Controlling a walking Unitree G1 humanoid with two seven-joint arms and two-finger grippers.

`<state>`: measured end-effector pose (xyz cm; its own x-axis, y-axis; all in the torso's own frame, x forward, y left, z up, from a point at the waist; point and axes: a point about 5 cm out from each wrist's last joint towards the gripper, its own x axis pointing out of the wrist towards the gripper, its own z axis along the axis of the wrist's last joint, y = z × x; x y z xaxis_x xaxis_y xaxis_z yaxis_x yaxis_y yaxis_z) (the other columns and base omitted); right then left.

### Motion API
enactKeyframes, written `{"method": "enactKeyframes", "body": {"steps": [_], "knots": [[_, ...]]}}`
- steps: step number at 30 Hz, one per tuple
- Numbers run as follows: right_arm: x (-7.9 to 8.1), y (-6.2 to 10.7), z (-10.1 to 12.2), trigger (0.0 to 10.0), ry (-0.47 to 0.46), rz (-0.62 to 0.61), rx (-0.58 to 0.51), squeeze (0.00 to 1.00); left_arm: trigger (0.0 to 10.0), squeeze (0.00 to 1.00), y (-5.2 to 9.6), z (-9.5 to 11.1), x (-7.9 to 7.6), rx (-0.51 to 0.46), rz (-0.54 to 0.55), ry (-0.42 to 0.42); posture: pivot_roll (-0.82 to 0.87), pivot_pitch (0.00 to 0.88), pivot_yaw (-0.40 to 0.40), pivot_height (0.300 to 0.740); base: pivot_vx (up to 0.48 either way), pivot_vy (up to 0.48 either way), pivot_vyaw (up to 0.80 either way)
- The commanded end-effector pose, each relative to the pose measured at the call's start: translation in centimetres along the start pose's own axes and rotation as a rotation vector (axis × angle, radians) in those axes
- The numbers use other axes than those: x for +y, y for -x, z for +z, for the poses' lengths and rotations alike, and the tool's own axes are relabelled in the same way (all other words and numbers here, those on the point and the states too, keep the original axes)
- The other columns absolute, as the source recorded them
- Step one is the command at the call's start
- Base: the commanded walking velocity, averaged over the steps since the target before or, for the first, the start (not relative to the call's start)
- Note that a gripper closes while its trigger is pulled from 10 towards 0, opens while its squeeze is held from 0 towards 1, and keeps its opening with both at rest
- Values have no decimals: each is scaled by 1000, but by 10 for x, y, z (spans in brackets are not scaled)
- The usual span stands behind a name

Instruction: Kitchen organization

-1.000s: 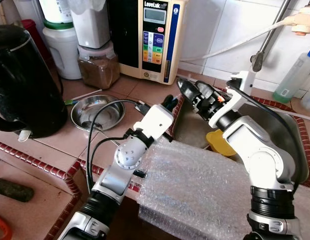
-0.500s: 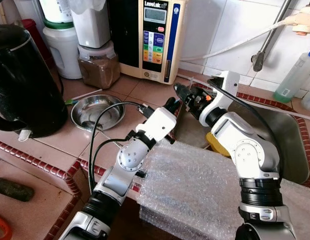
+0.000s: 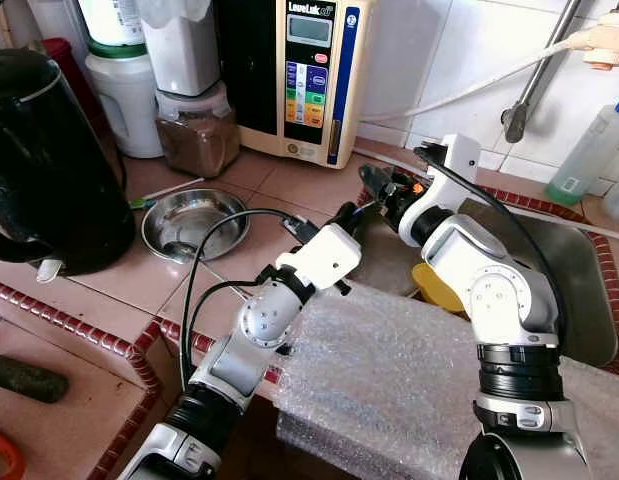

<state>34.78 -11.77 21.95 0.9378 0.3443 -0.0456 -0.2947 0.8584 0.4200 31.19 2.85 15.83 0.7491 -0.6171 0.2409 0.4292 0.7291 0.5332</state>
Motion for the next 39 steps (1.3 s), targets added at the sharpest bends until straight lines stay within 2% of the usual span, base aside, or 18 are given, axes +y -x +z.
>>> {"method": "enactKeyframes", "body": {"steps": [1,3,6,9,12,13,16,17,20,21,23,24,32,33,34,35,36,39], "knots": [[-9,1,2,0,15,-60,16,0,0,0,-2,8,2,-53,12,-22,-73,33,-24,740,0,0,0],[-10,2,2,0,19,-68,24,0,0,0,-2,8,3,-50,27,-31,-72,35,-23,740,0,0,0],[-11,2,0,0,30,-83,44,0,1137,0,-2,6,5,-40,40,-60,-75,35,-23,740,0,0,0],[-12,3,0,0,33,-91,47,0,588,0,-2,6,6,-37,48,-79,-75,36,-23,740,0,0,0],[-12,3,1,0,39,-100,47,0,1529,0,-2,5,7,-25,62,-89,-75,35,-24,740,0,0,0],[-13,3,1,0,40,-104,46,0,2941,0,-2,4,10,-17,91,-91,-75,35,-25,740,0,0,0],[-13,3,2,0,40,-105,48,0,3255,0,-2,3,11,-8,98,-98,-74,35,-26,740,0,0,0],[-13,3,2,0,40,-104,48,0,4431,0,-2,2,10,-5,101,-94,-73,35,-27,740,0,0,0],[-12,3,3,0,37,-101,47,0,4980,0,-2,1,11,2,111,-92,-72,34,-28,740,0,0,0],[-12,3,3,0,37,-100,47,0,6549,0,-2,1,11,5,113,-93,-72,34,-28,740,0,0,0],[-12,2,2,0,36,-99,46,0,7255,0,-1,0,11,10,115,-93,-70,31,-29,740,0,0,0],[-12,2,2,0,34,-98,45,0,9843,0,-1,-1,11,15,119,-91,-70,31,-30,740,0,0,0],[-12,2,2,0,30,-99,42,0,10000,0,-1,-3,11,30,120,-68,-70,30,-31,740,0,0,0],[-13,2,2,0,29,-99,42,0,10000,604,-1,-4,11,37,122,-42,-70,30,-31,740,0,0,0],[-13,2,2,0,29,-99,42,0,10000,604,-1,-4,11,37,122,-42,-70,30,-31,740,0,0,0],[-13,2,1,0,29,-100,42,0,10000,851,-1,-5,11,41,125,-18,-70,30,-31,740,0,0,0],[-13,2,2,0,29,-100,41,0,10000,1000,-1,-5,12,40,128,-6,-70,31,-31,740,0,0,0],[-14,2,2,0,27,-104,27,0,10000,1000,-1,-2,15,11,135,1,-65,32,-30,740,0,0,0]]}}
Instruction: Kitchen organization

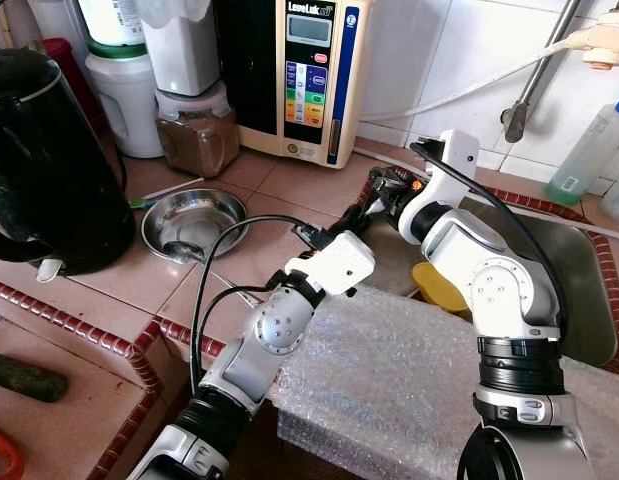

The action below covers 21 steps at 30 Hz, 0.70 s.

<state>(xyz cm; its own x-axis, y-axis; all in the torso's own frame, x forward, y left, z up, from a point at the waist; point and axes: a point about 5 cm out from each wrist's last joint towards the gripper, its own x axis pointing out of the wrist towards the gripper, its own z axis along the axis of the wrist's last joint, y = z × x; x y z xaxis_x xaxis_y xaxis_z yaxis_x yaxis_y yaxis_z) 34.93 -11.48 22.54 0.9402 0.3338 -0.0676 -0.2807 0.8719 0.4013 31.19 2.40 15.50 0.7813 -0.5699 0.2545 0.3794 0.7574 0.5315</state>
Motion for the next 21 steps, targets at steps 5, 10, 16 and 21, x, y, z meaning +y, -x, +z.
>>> {"method": "enactKeyframes", "body": {"steps": [5,10,16,21], "knots": [[-29,3,-2,0,72,-139,-31,0,10000,1000,1,8,11,-65,-38,40,-59,30,-30,740,0,0,0],[-50,4,3,0,181,-235,-93,0,10000,1000,8,14,1,-81,-167,118,-52,31,-33,740,0,0,0],[-67,5,9,0,302,-314,-156,0,10000,1000,16,11,0,-55,-287,138,-43,27,-28,740,0,0,0],[-85,8,8,0,598,-371,-184,0,10000,1000,20,10,1,-2,-414,223,-39,26,-27,740,0,0,0]]}}
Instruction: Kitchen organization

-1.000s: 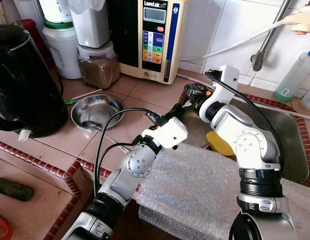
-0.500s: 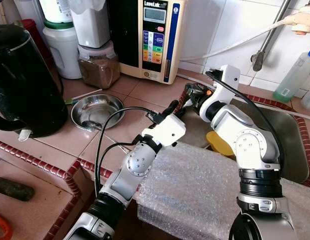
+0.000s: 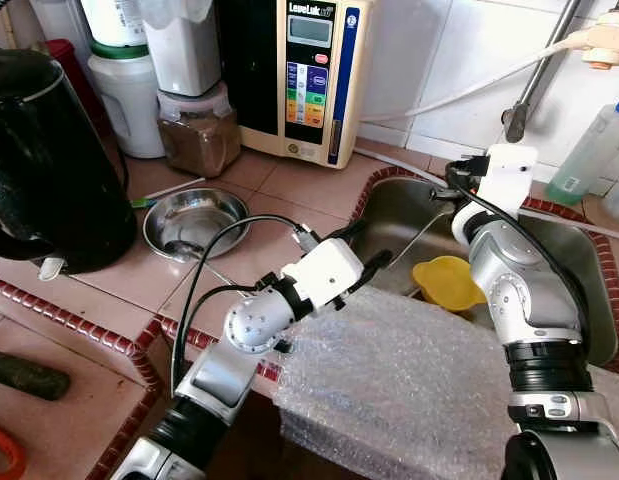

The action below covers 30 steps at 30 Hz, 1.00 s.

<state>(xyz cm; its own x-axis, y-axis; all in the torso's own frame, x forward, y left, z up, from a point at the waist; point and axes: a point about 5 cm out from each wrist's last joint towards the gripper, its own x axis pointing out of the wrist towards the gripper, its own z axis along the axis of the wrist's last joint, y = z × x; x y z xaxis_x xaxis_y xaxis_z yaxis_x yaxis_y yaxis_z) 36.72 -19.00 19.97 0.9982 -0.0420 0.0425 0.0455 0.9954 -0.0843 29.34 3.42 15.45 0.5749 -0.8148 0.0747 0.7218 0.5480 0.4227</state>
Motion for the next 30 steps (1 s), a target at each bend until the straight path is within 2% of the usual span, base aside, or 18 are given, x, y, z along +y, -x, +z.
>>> {"method": "enactKeyframes", "body": {"steps": [1,2,4,11,13,19,20,21,22,24,26,27,28,29,30], "knots": [[-5,0,-3,0,137,-6,-33,0,10000,1000,0,5,0,-2,-49,32,-38,26,-27,740,0,0,0],[-5,0,-4,0,155,-7,-33,0,10000,1000,0,5,0,-2,-52,35,-38,26,-27,740,0,0,0],[-9,1,-15,0,122,-18,4,0,10000,1000,1,6,2,5,-64,65,-39,30,-24,740,0,0,0],[-15,5,-47,0,206,-10,78,0,10000,1000,5,-2,-2,73,-122,79,-39,35,-20,740,0,0,0],[-18,8,-58,0,256,-1,106,0,10000,1000,7,-5,-4,99,-145,94,-41,37,-20,740,0,0,0],[-22,14,-76,0,242,1,166,0,10000,1000,9,-9,-6,134,-166,122,-41,40,-19,740,0,0,0],[-22,15,-80,1098,246,7,186,0,10000,1000,10,-10,-7,143,-168,153,-44,41,-18,740,0,0,0],[-22,16,-81,1098,250,10,191,0,10000,1000,10,-11,-7,148,-170,163,-44,41,-18,740,0,0,0],[-22,16,-82,10000,247,13,192,0,10000,1000,10,-12,-8,157,-178,164,-45,41,-18,740,0,0,0],[-21,16,-85,10000,259,28,198,0,10000,1000,10,-14,-8,176,-188,129,-48,42,-18,740,0,0,0],[-20,17,-87,10000,256,41,207,0,10000,1000,9,-14,-6,176,-177,130,-53,42,-19,740,0,0,0],[-20,18,-88,10000,248,45,211,729,10000,1000,8,-14,-4,179,-171,119,-55,42,-20,740,0,0,0],[-20,18,-88,10000,248,45,211,729,10000,1000,8,-14,-4,179,-171,119,-55,42,-20,740,0,0,0],[-20,19,-91,10000,233,48,223,1000,10000,1000,8,-14,-3,181,-166,117,-55,41,-20,740,0,0,0],[-20,19,-92,10000,229,50,231,1000,10000,1000,7,-14,-2,185,-164,116,-57,41,-20,740,0,0,0]]}}
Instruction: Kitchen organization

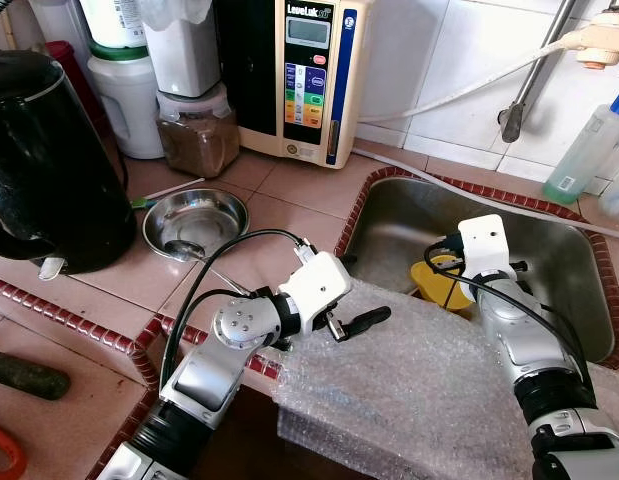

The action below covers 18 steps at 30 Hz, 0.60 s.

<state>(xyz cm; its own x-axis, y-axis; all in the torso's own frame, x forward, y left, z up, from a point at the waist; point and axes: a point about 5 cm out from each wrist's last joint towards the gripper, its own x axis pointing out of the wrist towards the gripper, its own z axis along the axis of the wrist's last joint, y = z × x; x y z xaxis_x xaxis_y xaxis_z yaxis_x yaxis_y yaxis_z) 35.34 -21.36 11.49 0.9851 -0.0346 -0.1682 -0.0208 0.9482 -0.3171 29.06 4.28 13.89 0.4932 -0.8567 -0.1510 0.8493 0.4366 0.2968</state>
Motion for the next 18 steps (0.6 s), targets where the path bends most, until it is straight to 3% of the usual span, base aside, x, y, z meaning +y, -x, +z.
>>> {"method": "enactKeyframes", "body": {"steps": [1,10,14,18], "knots": [[-1,1,-8,10000,-18,6,32,1000,10000,1000,-2,1,2,13,9,-13,-57,41,-21,740,0,0,0],[2,1,-8,10000,-32,19,29,1000,10000,1000,-3,0,-2,18,7,-19,-55,41,-21,740,0,0,0],[5,0,-5,10000,-46,23,11,1000,10000,1000,-2,-1,9,21,114,-32,-53,41,-21,740,0,0,0],[8,1,6,10000,-85,45,-40,1000,10000,1000,2,2,24,3,298,-12,-52,42,-19,740,0,0,0]]}}
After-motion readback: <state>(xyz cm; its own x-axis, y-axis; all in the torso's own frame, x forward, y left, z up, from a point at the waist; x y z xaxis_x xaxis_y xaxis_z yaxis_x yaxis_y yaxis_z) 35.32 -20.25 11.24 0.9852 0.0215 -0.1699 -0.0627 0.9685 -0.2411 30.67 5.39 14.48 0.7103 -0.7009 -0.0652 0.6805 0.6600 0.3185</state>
